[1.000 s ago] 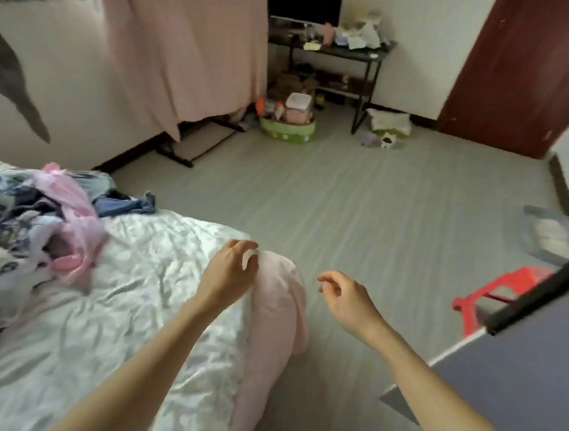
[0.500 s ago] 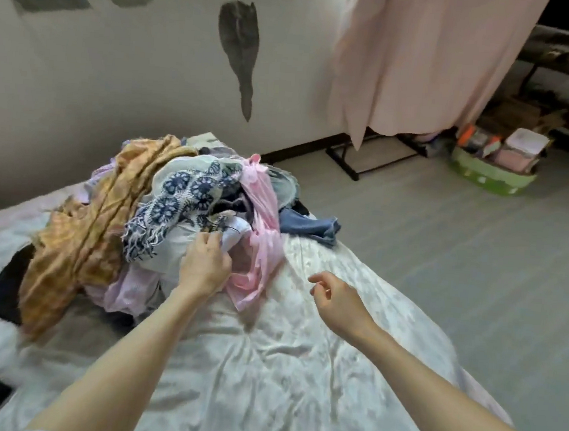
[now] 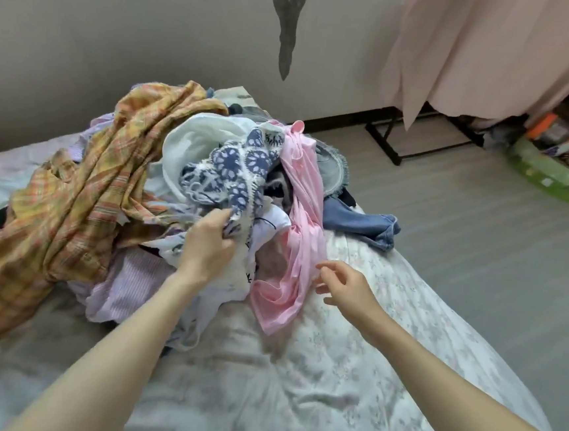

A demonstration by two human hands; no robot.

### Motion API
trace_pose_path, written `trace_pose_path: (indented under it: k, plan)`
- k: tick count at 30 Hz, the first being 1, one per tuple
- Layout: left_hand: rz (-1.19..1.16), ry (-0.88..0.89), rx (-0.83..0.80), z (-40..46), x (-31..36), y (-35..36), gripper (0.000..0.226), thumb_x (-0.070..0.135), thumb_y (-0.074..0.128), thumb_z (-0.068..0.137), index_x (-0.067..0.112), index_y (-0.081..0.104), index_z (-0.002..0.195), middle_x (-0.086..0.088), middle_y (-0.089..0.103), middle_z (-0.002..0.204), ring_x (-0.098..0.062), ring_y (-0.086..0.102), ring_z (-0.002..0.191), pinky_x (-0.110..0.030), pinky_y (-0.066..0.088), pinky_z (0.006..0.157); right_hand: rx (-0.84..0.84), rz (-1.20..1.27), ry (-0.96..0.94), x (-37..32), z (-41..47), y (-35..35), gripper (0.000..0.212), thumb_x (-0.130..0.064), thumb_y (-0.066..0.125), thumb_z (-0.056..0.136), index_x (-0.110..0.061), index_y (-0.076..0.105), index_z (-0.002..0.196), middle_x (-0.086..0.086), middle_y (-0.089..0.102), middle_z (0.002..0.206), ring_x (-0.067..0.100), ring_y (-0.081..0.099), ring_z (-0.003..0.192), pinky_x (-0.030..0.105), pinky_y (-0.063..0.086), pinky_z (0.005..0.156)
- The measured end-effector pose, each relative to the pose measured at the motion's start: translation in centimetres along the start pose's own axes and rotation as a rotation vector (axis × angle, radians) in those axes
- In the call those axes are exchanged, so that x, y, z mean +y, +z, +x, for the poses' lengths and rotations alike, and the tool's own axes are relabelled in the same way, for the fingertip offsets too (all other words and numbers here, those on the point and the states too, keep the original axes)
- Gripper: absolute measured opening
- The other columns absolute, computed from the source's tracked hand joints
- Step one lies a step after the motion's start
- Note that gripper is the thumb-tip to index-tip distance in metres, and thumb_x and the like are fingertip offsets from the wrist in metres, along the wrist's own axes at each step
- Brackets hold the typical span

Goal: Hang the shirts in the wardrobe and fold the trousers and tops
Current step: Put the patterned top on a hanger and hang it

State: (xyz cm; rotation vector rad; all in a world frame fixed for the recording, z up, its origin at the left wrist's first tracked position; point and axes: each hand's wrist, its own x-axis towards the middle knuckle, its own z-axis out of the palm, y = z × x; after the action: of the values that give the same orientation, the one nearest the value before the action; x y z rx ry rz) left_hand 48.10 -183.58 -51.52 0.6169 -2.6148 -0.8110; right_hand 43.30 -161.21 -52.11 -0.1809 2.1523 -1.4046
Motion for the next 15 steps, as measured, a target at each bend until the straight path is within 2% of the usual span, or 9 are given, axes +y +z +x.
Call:
trace_pose_path:
  k: [1,3,5,7,9,11,12,13,15]
  plan:
    - [-0.095,0.158,-0.103,-1.8,1.8,0.6,0.024,-0.01,0.05,0.071,-0.004,0.062,0.091,-0.021,0.061,0.089,-0.034,0.059,0.086,-0.037,0.039,0.071,-0.062,0.167,0.075,-0.5,0.1,-0.1,0.017,-0.036,0.05,0.093,-0.025,0.057,0.104,0.001,0.066,0.104,0.018,0.062,0.095,0.031,0.051,0.078]
    - [-0.152,0.448,-0.287,-5.9,4.6,1.1,0.024,-0.006,0.05,0.063,0.001,0.06,0.084,-0.013,0.057,0.082,-0.03,0.058,0.077,-0.031,0.039,0.062,-0.215,0.481,0.185,-1.6,0.3,-0.7,0.044,-0.054,0.054,0.083,-0.022,0.059,0.113,0.002,0.068,0.11,0.021,0.065,0.1,0.038,0.053,0.08]
    - [-0.169,0.617,-0.448,-9.6,6.2,1.6,0.027,-0.001,0.055,0.064,0.006,0.062,0.089,-0.008,0.058,0.086,-0.029,0.058,0.079,-0.028,0.04,0.06,-0.247,0.635,0.222,-2.1,-0.2,-1.2,0.047,-0.042,0.059,0.085,-0.008,0.06,0.118,0.012,0.069,0.108,0.029,0.066,0.098,0.04,0.054,0.081]
    - [-0.228,0.612,-0.574,-12.2,7.1,1.4,0.031,0.019,0.059,0.077,0.01,0.065,0.106,-0.005,0.061,0.099,-0.022,0.058,0.09,-0.027,0.041,0.068,-0.047,0.524,0.281,-1.6,-1.6,-1.5,0.022,-0.01,0.059,0.086,0.003,0.063,0.102,0.014,0.072,0.083,0.025,0.07,0.074,0.032,0.056,0.064]
    - [-0.23,0.567,-0.67,-13.7,7.6,0.7,0.047,0.046,0.06,0.082,0.018,0.062,0.121,0.001,0.06,0.107,-0.01,0.052,0.096,-0.021,0.037,0.075,0.114,0.399,0.288,-0.6,-3.8,-2.6,0.016,0.004,0.05,0.083,0.001,0.064,0.089,0.008,0.07,0.066,0.019,0.067,0.058,0.027,0.053,0.053]
    - [-0.268,0.452,-0.711,-14.3,8.4,-0.7,0.055,0.06,0.059,0.078,0.024,0.063,0.12,0.008,0.057,0.106,-0.001,0.049,0.095,-0.02,0.04,0.083,0.138,0.35,0.269,0.2,-6.3,-4.3,0.019,0.004,0.046,0.085,-0.002,0.063,0.09,0.006,0.07,0.065,0.017,0.066,0.056,0.026,0.054,0.054]
    - [-0.319,0.375,-0.663,-14.5,9.1,-1.6,0.056,0.065,0.059,0.076,0.026,0.065,0.115,0.011,0.056,0.105,0.0,0.049,0.096,-0.025,0.044,0.087,0.13,0.321,0.254,0.1,-8.0,-5.4,0.018,0.002,0.045,0.086,-0.003,0.061,0.089,0.004,0.07,0.063,0.016,0.066,0.055,0.024,0.053,0.052]
    - [-0.364,0.305,-0.586,-14.4,9.5,-2.4,0.057,0.066,0.06,0.074,0.026,0.064,0.114,0.01,0.054,0.109,-0.002,0.05,0.1,-0.03,0.045,0.091,0.102,0.282,0.228,-0.2,-9.6,-6.4,0.017,0.001,0.043,0.087,-0.005,0.059,0.089,0.003,0.069,0.063,0.015,0.065,0.055,0.023,0.052,0.05]
    - [-0.391,0.253,-0.497,-14.8,11.4,-3.4,0.065,0.056,0.066,0.073,0.027,0.05,0.129,0.003,0.046,0.127,-0.012,0.045,0.117,-0.039,0.039,0.104,0.002,0.187,0.184,-1.3,-13.8,-9.1,0.018,-0.002,0.042,0.086,-0.008,0.059,0.089,0.003,0.069,0.068,0.015,0.066,0.058,0.023,0.052,0.052]
